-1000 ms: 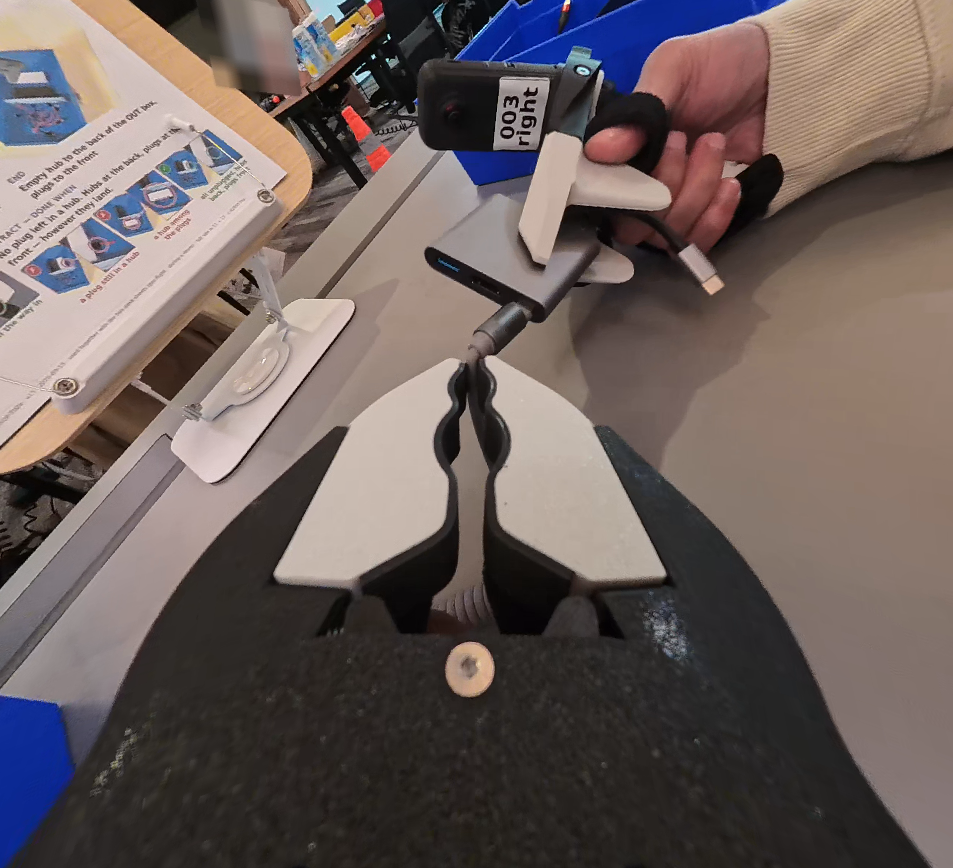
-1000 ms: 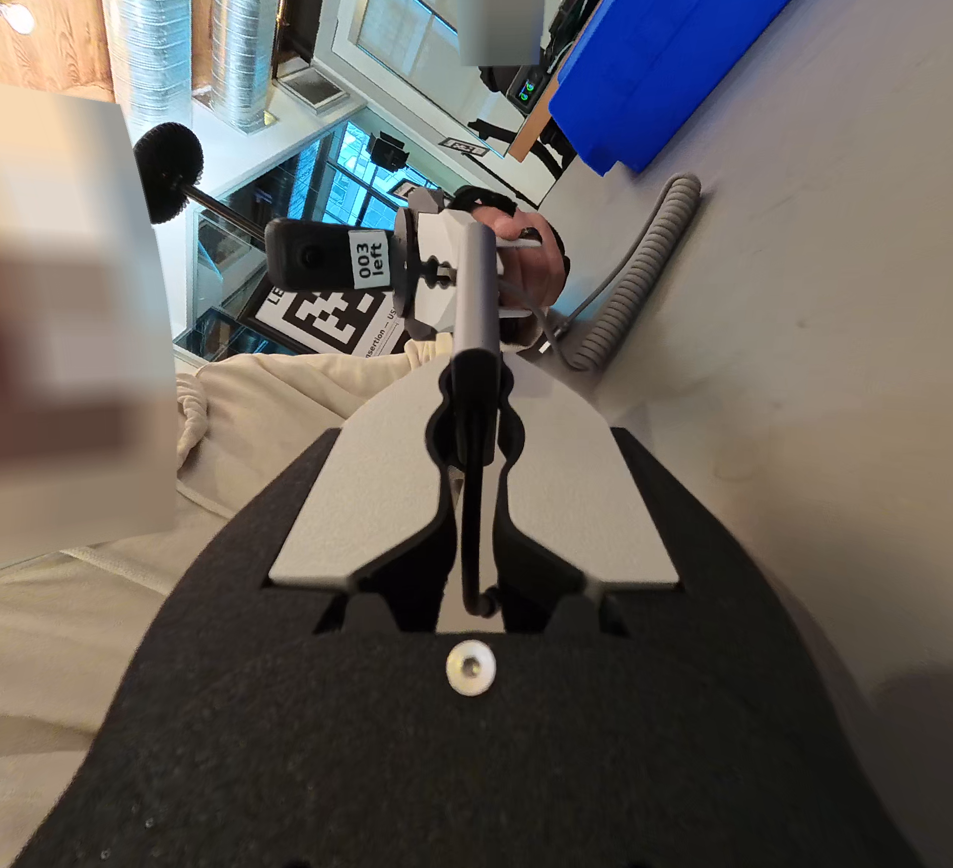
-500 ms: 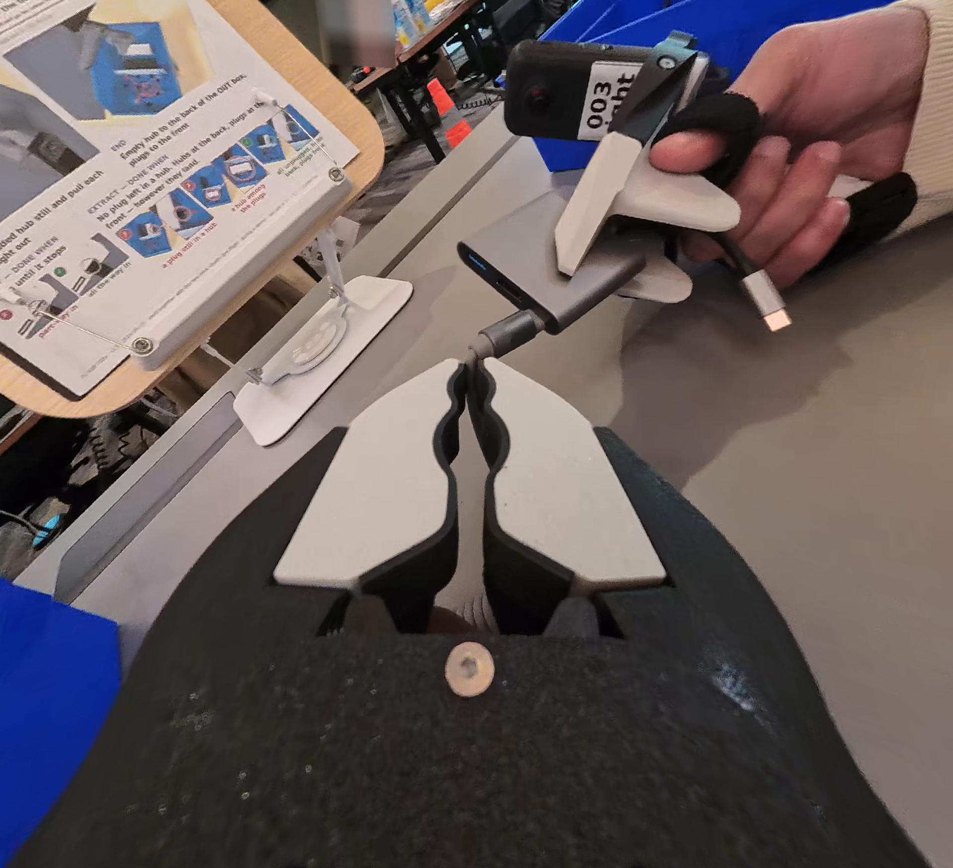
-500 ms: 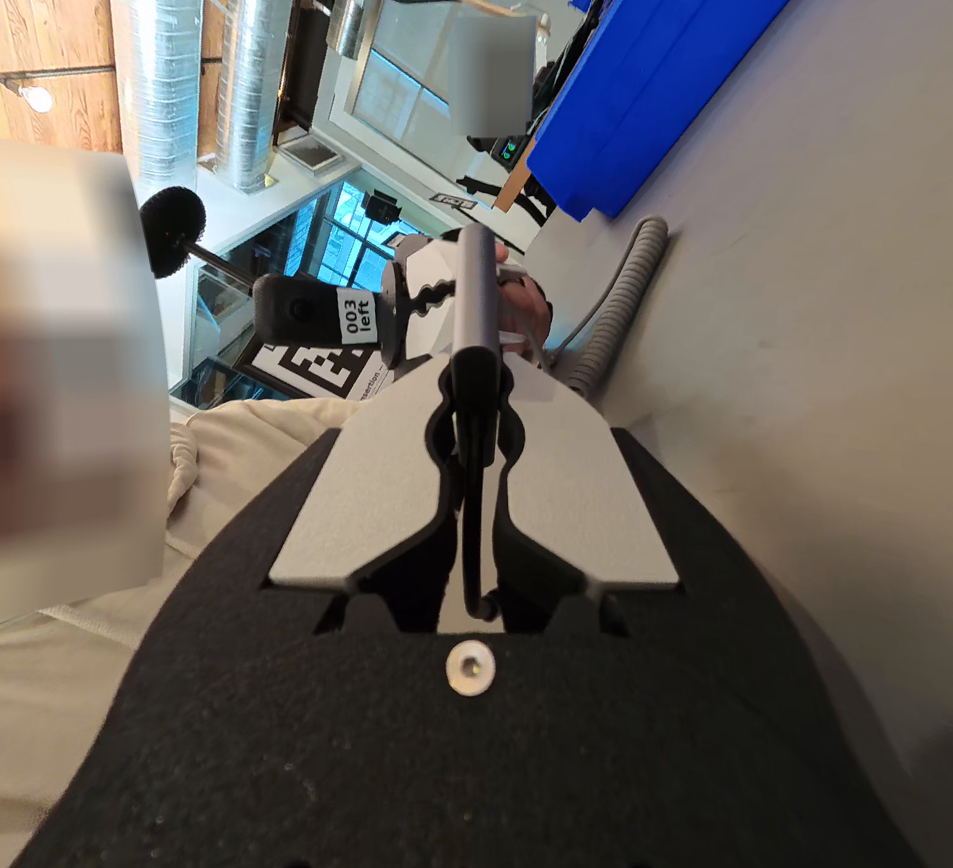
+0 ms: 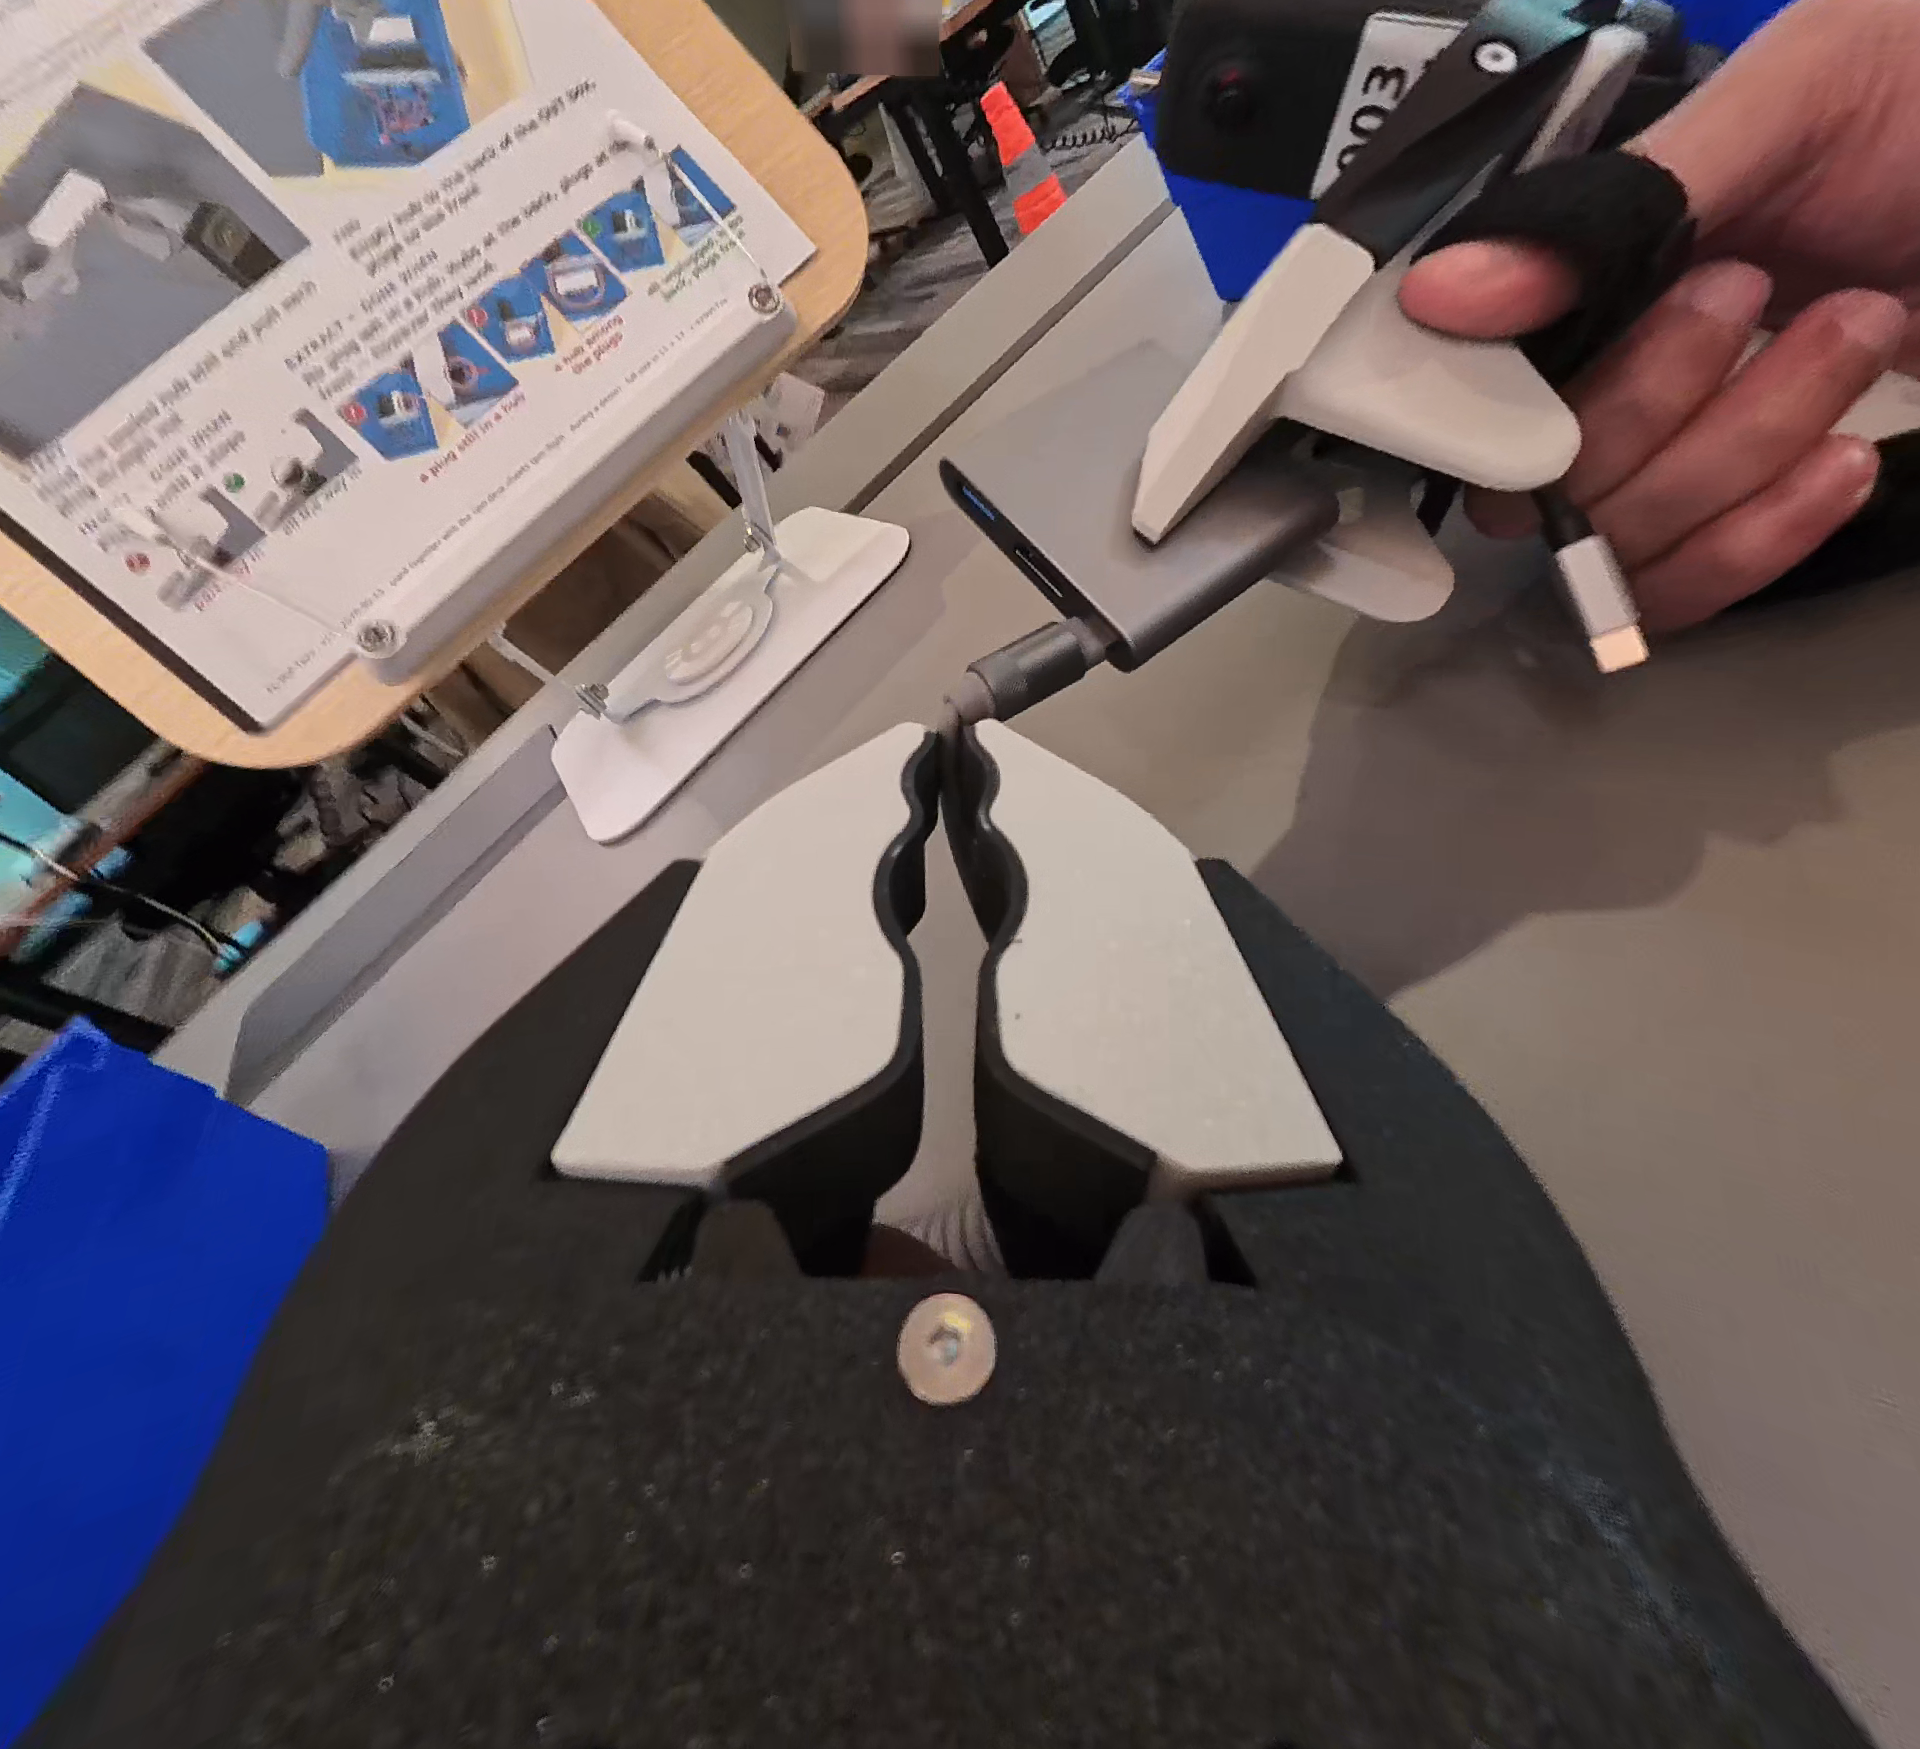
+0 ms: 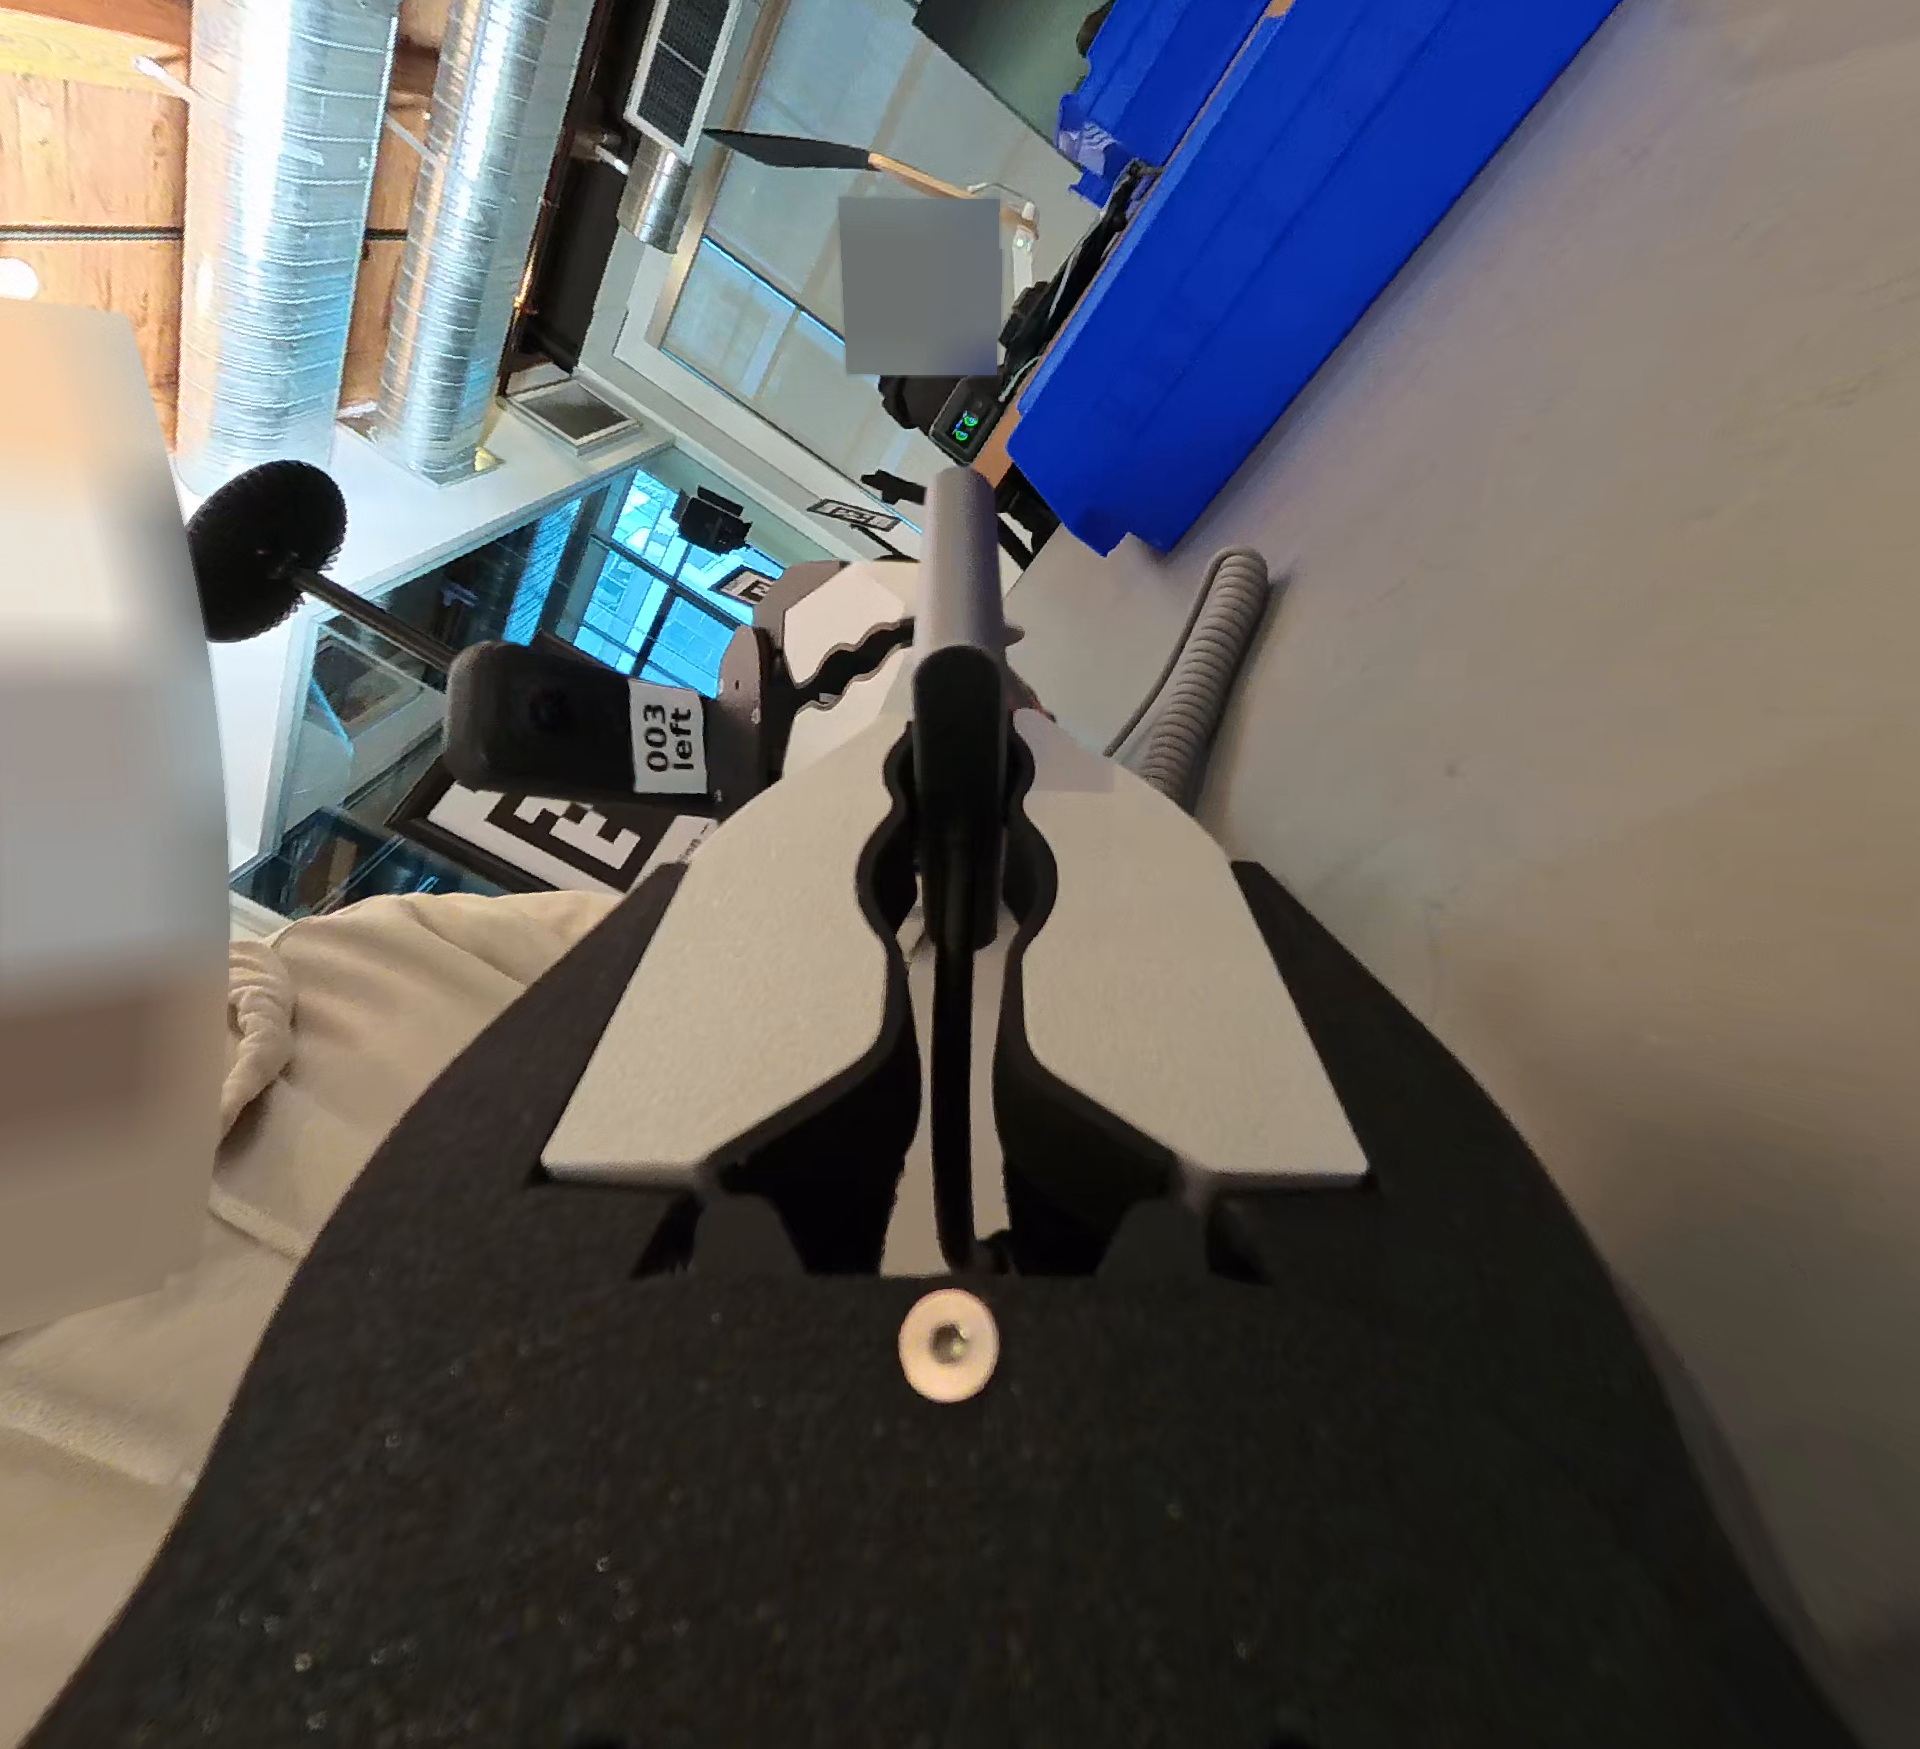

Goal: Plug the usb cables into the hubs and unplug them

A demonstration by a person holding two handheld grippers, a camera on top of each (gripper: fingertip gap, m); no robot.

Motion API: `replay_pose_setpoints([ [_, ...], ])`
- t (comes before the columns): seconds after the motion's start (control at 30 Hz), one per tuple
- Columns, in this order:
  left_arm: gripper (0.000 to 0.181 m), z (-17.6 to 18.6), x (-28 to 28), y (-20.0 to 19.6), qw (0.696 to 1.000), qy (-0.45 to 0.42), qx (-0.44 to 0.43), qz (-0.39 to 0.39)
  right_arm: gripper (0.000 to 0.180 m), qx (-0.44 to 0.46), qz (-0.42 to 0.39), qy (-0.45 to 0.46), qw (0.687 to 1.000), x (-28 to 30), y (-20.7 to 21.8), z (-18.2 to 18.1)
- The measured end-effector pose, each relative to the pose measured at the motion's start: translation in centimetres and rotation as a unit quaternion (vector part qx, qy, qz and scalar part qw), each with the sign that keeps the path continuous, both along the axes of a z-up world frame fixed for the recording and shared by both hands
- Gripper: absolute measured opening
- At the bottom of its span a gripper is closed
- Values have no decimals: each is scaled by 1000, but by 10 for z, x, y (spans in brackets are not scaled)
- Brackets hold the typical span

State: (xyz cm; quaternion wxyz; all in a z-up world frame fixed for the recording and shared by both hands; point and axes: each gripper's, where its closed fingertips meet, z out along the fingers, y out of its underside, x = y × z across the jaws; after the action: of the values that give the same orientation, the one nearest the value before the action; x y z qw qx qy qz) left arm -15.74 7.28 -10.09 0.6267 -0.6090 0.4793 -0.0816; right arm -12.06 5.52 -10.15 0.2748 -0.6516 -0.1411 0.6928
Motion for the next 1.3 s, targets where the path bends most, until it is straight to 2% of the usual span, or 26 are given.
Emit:
replay_pose_setpoints([
  [0.07, 3, 3, -1, -4, 999, 6, 22, -25, 12, 4, 17, 3, 1000, 0, -5, 2],
  [0.17, 7, 6, -6, -15, 996, -15, 2, -94, 12, 9, 41, 3, 999, -3, -12, 5],
  [0.3, 37, 15, -17, -26, 981, -54, -67, -174, 13, -3, 74, 5, 997, -10, -20, 2],
  [0.37, 39, 17, -20, -37, 970, -54, -86, -219, 13, -19, 93, 8, 995, -11, -23, 0],
  [0.57, 34, 6, -16, -50, 962, -15, -89, -259, 12, -43, 143, 40, 988, -13, -34, 4],
  [0.67, 24, 7, -16, -57, 956, -16, -91, -278, 12, -45, 165, 43, 984, -15, -41, 5],
  [0.73, 6, 9, -17, -61, 953, -20, -82, -291, 12, -44, 170, 46, 983, -15, -42, 6],
  [0.77, 4, 11, -18, -62, 953, -24, -75, -293, 12, -48, 172, 47, 983, -15, -43, 6],
  [1.0, 3, 2, -18, -70, 942, -3, -93, -323, 12, -52, 176, 27, 983, -17, -44, 1],
  [1.3, 3, -2, -14, -51, 962, 4, -71, -264, 12, -54, 122, 24, 991, -15, -29, -2],
])
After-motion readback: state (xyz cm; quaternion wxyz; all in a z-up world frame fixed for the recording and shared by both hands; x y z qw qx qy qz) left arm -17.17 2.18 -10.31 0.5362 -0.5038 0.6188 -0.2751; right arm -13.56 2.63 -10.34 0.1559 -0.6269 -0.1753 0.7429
